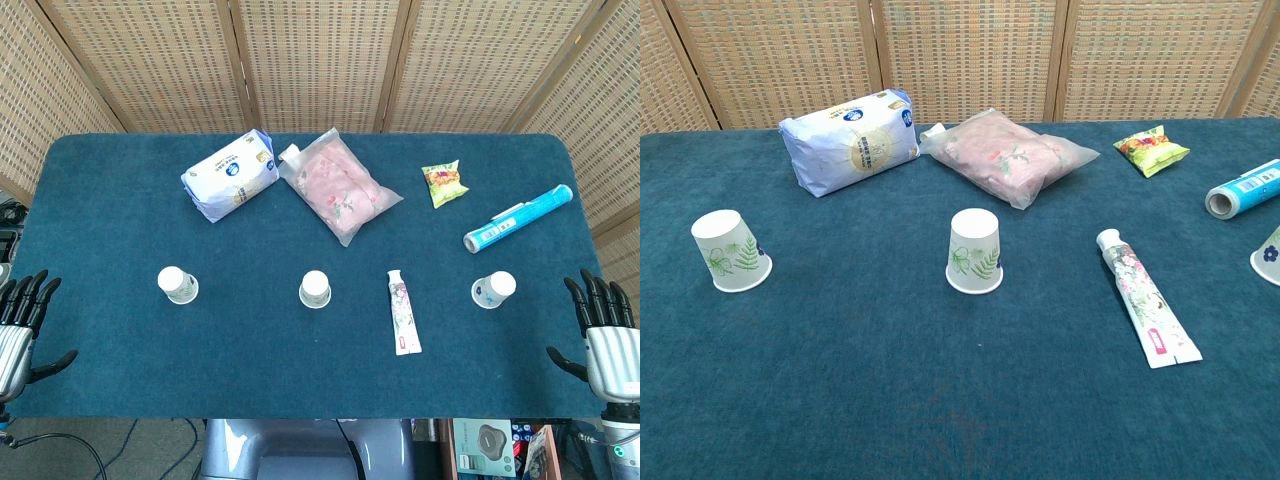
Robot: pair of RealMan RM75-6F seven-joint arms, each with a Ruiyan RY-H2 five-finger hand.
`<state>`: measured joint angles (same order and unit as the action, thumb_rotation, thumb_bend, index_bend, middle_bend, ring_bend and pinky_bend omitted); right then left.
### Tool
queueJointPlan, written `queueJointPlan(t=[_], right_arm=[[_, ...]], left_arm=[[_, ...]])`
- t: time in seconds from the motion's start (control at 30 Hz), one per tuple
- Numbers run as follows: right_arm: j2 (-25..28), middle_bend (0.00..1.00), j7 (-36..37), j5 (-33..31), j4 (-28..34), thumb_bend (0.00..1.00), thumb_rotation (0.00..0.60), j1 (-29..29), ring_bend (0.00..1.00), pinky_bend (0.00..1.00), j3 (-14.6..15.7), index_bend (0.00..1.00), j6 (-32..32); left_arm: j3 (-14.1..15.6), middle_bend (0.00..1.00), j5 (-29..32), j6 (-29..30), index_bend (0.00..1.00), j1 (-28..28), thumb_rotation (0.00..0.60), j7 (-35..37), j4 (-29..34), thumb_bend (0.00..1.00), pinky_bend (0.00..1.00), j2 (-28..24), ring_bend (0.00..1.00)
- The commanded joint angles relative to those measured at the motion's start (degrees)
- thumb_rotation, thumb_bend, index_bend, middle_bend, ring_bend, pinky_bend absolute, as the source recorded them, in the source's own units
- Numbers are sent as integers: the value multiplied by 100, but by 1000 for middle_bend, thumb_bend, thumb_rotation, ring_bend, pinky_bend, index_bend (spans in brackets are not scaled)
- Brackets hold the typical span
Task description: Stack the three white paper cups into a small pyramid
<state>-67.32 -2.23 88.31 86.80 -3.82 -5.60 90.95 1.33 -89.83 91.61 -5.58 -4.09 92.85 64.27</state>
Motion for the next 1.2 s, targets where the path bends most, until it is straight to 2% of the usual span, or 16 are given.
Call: queueJointPlan(t=[0.03,0.2,0.37,0.57,0.67,0.8,0.9,1.2], right_arm=[[-8,0,-14,-3,9,0,600,-7,0,0,4,0,-21],[-8,0,14,-27,-6,0,600,-24,0,0,12,0,-87],[10,0,71,-41,-4,0,600,-35,0,0,-2,0,-105],[21,0,139,-23,11,0,600,-33,0,0,-17,0,-70],[16,0,185,-50,-29,0,600,-39,0,0,-30,0,-87],[6,0,230,-109,-83,0,600,-63,0,0,-48,0,-154],[-1,0,241,-127,-106,0,600,-79,0,0,-48,0,-197],[-5,0,305,-198,-151,0,600,-91,0,0,-66,0,-249]], left_arm=[[-15,0,5,-46,0,0,600,48,-30,127,0,1,0],[-44,0,71,-312,0,-95,600,99,-55,128,0,-8,0],[-207,0,168,-908,0,-489,600,99,-38,141,0,-15,0],[-690,0,721,-1998,0,-1286,600,-441,-174,141,12,248,0],[-862,3,1078,-2543,7,-1644,600,-604,-471,142,97,555,51],[-1045,152,1396,-2850,179,-1926,600,-618,-921,141,247,1007,206],[-1075,241,1555,-3122,269,-2101,600,-601,-1197,141,307,1227,279],[-1043,323,1896,-3622,358,-2441,600,-768,-1779,141,353,1762,337]])
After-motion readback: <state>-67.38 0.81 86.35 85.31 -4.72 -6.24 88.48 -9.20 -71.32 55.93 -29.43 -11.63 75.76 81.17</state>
